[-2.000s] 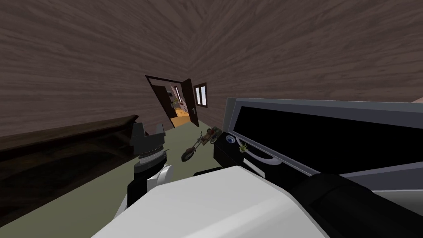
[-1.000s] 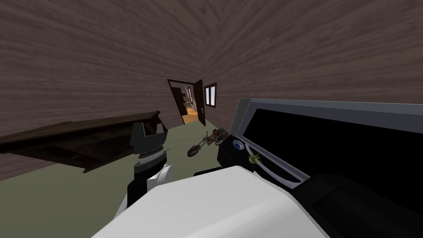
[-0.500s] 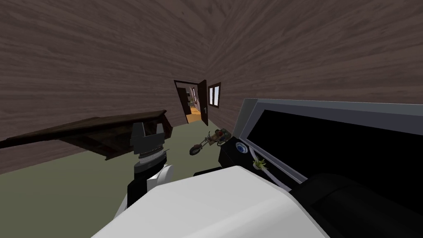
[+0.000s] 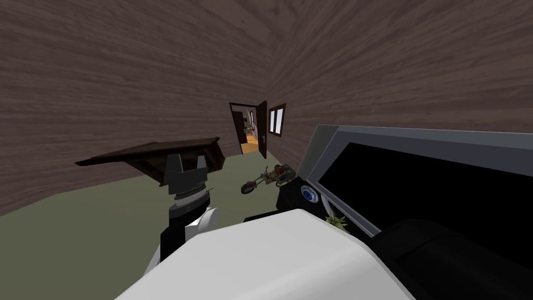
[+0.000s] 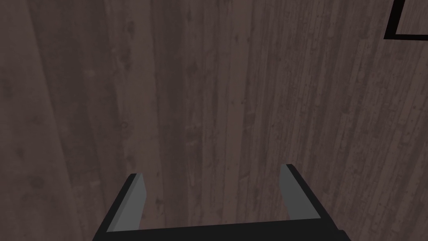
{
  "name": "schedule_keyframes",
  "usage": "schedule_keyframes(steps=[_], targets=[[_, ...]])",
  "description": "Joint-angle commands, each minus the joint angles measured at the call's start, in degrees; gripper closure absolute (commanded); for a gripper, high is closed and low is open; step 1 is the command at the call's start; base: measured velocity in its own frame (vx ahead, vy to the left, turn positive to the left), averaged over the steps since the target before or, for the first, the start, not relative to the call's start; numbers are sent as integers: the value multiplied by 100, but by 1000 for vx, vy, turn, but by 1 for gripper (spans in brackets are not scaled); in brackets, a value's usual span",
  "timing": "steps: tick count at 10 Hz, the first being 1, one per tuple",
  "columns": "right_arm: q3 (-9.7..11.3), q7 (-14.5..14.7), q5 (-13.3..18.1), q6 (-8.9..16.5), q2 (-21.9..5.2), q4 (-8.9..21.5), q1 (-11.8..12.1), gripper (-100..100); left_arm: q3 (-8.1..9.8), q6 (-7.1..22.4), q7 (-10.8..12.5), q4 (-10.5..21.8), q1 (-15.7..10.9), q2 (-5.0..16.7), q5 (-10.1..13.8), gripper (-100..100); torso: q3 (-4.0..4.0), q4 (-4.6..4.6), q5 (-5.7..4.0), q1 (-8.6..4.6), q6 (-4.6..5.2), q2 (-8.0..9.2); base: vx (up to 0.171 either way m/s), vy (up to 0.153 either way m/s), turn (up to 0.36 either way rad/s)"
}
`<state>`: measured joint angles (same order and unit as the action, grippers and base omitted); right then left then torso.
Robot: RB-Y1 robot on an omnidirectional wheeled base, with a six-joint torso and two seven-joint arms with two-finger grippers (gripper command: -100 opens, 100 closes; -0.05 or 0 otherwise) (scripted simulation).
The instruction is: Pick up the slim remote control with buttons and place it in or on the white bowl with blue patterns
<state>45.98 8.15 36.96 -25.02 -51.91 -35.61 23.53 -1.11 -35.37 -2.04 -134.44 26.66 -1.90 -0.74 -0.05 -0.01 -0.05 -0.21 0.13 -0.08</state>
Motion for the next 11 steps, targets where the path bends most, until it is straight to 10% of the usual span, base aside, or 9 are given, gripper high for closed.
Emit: schedule_keyframes(steps=[1, 2, 6, 7, 11], targets=[[0, 0, 0, 0, 0, 0, 0, 0, 0, 0, 0, 0, 0, 0, 0, 0, 0, 0, 0, 0, 0, 0, 4, -10, -1], [2, 26, 6, 88, 155, 73, -27, -100, 0, 0, 0, 0, 0, 0, 0, 0, 4, 1, 4, 16, 0, 6, -8, -31, 47], [11, 57, 18, 229, 423, 217, -90, -100, -1, 0, 0, 0, -1, 0, 0, 0, 11, 5, 4, 17, 0, 19, -20, -26, 67], [8, 67, 18, 230, 435, 233, -96, 100, -1, 0, 0, 0, 0, -1, 0, 0, 9, 3, 6, 22, 1, 14, 0, 0, 0], [12, 71, 21, 224, 438, 227, -95, 100, -1, 0, 0, 0, 0, -1, 0, 0, 7, 3, 6, 18, 2, 11, 0, 0, 0]])
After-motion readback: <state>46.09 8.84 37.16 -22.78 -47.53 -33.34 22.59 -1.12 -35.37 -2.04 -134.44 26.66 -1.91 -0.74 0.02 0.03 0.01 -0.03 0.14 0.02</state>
